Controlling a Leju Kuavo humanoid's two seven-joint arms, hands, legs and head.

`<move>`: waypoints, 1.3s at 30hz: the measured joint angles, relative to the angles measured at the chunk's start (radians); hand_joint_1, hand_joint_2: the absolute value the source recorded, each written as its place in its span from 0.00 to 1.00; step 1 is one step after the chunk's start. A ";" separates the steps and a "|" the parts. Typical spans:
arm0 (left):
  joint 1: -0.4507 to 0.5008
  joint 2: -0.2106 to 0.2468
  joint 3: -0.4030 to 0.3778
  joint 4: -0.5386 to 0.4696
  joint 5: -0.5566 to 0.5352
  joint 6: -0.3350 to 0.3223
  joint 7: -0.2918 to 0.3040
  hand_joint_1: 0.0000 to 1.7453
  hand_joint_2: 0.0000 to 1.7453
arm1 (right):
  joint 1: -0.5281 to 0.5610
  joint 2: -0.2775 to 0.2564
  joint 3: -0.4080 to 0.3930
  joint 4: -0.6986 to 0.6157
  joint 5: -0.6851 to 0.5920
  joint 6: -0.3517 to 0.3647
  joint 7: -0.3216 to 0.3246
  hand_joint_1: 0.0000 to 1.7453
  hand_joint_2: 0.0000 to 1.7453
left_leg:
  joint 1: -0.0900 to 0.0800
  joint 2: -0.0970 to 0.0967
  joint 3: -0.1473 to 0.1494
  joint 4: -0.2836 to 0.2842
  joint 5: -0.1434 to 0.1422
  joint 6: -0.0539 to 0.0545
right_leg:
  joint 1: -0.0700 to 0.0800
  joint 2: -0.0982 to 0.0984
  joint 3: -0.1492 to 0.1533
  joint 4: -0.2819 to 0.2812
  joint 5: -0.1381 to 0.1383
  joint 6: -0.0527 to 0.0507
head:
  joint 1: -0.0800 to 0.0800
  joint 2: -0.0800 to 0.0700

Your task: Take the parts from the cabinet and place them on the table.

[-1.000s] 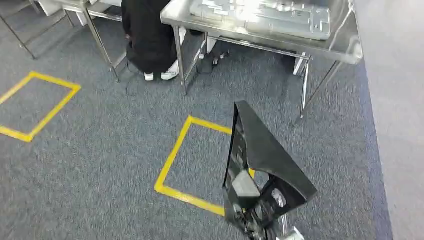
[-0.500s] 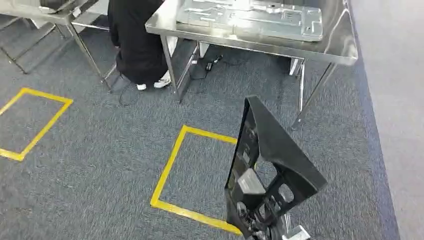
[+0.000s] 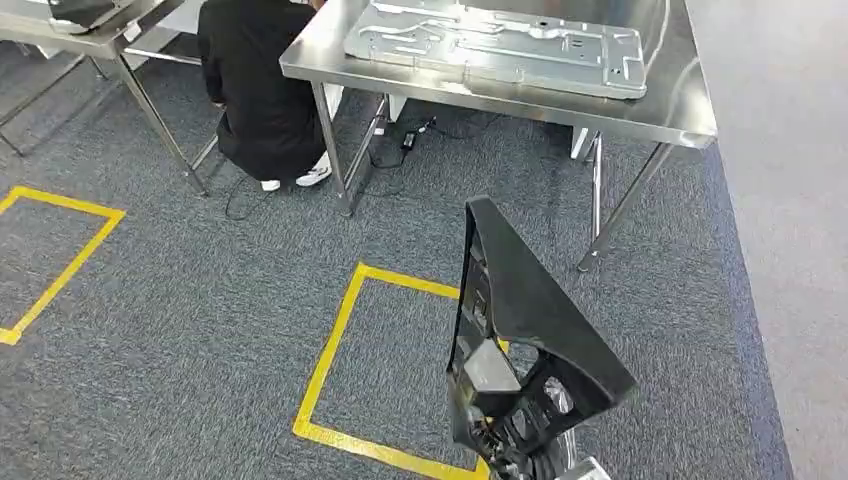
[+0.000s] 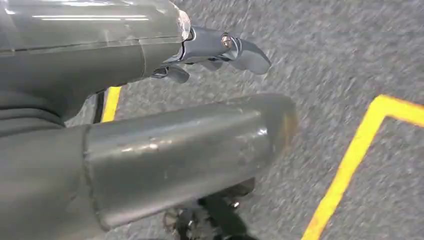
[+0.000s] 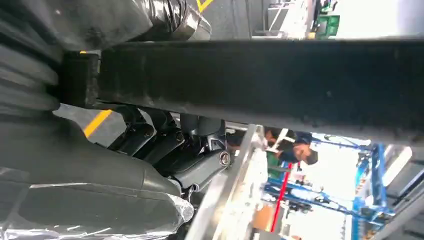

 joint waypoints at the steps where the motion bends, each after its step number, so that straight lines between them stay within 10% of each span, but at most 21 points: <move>1: 0.000 0.000 0.000 0.000 -0.001 -0.001 0.000 0.00 0.00 | -0.001 0.000 0.000 0.000 0.005 -0.003 0.001 1.00 1.00 | 0.000 0.001 0.007 0.000 -0.007 -0.001 | -0.004 -0.001 -0.046 0.063 -0.035 0.006 | 0.000 0.000; 4: 0.002 0.000 0.000 0.000 -0.008 -0.002 0.001 0.00 0.00 | -0.001 0.000 0.000 0.000 0.015 -0.013 0.010 1.00 1.00 | 0.003 0.002 0.038 0.000 -0.035 -0.007 | -0.014 -0.004 -0.124 0.117 -0.061 0.019 | 0.000 0.000; 7: 0.004 0.000 -0.002 0.000 -0.011 -0.003 0.001 0.00 0.00 | -0.001 0.000 0.000 0.000 0.023 -0.014 0.011 1.00 1.00 | 0.007 0.003 0.084 -0.001 -0.069 -0.017 | -0.014 -0.015 -0.065 -0.100 0.115 0.012 | 0.000 0.000; 8: 0.003 0.000 -0.002 0.000 -0.012 -0.003 0.002 0.00 0.00 | -0.002 0.000 0.000 0.000 0.026 -0.015 0.012 1.00 1.00 | 0.007 0.004 0.096 0.000 -0.077 -0.021 | -0.011 -0.021 -0.064 -0.119 0.129 0.007 | 0.000 0.000; 14: 0.001 0.003 -0.008 0.000 -0.016 -0.005 0.004 0.00 0.00 | -0.008 0.001 0.000 0.000 0.045 -0.035 0.032 1.00 1.00 | 0.010 0.007 0.111 0.047 -0.112 -0.058 | -0.006 -0.011 -0.015 -0.150 0.101 -0.040 | 0.001 0.000; 18: 0.004 0.007 -0.009 0.000 -0.019 -0.008 0.009 0.00 0.00 | -0.011 0.003 -0.005 -0.003 0.068 -0.053 0.051 1.00 1.00 | 0.011 0.007 -0.066 0.294 -0.213 -0.066 | -0.002 -0.005 0.014 -0.150 0.071 -0.051 | 0.000 0.000; 20: 0.009 0.009 -0.009 0.000 -0.022 -0.009 0.011 0.00 0.00 | -0.011 0.003 -0.011 -0.011 0.085 -0.058 0.059 1.00 1.00 | 0.011 0.007 -0.084 0.253 -0.168 -0.066 | -0.002 0.001 0.039 -0.150 0.052 -0.048 | 0.000 0.000; 23: 0.014 0.012 -0.009 0.000 -0.029 -0.010 0.014 0.00 0.00 | -0.011 0.012 -0.025 -0.024 0.128 -0.071 0.105 1.00 1.00 | 0.010 0.006 -0.045 0.066 0.010 -0.052 | -0.003 0.002 0.080 -0.152 0.017 -0.037 | 0.000 0.000; 24: 0.013 0.013 -0.009 0.000 -0.029 -0.011 0.016 0.00 0.00 | -0.012 0.015 -0.034 -0.025 0.149 -0.076 0.126 1.00 1.00 | -0.001 0.006 -0.061 0.070 -0.048 -0.051 | -0.001 0.007 0.085 -0.149 0.012 -0.030 | 0.000 0.000; 28: 0.020 0.016 -0.009 0.000 -0.035 -0.013 0.021 0.00 0.00 | 0.000 0.018 -0.075 -0.054 0.229 -0.113 0.218 1.00 1.00 | 0.007 0.002 -0.026 0.050 -0.021 -0.020 | 0.002 0.005 0.100 -0.135 0.002 -0.003 | -0.002 0.000; 30: 0.019 0.017 -0.009 0.000 -0.040 -0.016 0.021 0.00 0.00 | -0.001 0.018 -0.110 -0.068 0.252 -0.121 0.250 1.00 1.00 | 0.007 0.003 -0.004 0.037 -0.026 -0.009 | -0.002 -0.003 0.066 -0.054 -0.024 0.005 | 0.000 0.000; 34: 0.018 0.018 -0.009 0.000 -0.055 -0.018 0.024 0.00 0.00 | 0.004 0.018 -0.194 -0.075 0.305 -0.125 0.300 1.00 1.00 | 0.007 0.002 0.024 0.030 -0.049 -0.005 | -0.005 -0.006 -0.104 0.147 -0.107 0.019 | 0.000 0.000; 36: 0.021 0.018 -0.009 0.000 -0.061 -0.021 0.026 0.00 0.00 | 0.006 0.018 -0.235 -0.076 0.347 -0.125 0.325 1.00 1.00 | 0.006 0.000 0.050 0.030 -0.067 -0.006 | -0.004 -0.006 -0.097 0.054 -0.024 0.016 | 0.000 0.000; 38: 0.021 0.018 -0.009 0.000 -0.067 -0.023 0.027 0.00 0.00 | 0.006 0.018 -0.270 -0.081 0.382 -0.125 0.341 1.00 1.00 | 0.004 0.001 0.068 0.027 -0.087 -0.009 | 0.003 -0.009 -0.060 -0.104 0.117 -0.003 | 0.000 0.000; 39: 0.018 0.016 -0.009 0.002 -0.070 -0.024 0.028 0.00 0.00 | 0.004 0.018 -0.287 -0.080 0.398 -0.125 0.348 1.00 1.00 | 0.002 0.000 0.083 0.030 -0.093 -0.013 | 0.011 -0.013 -0.074 -0.095 0.095 -0.012 | -0.001 0.000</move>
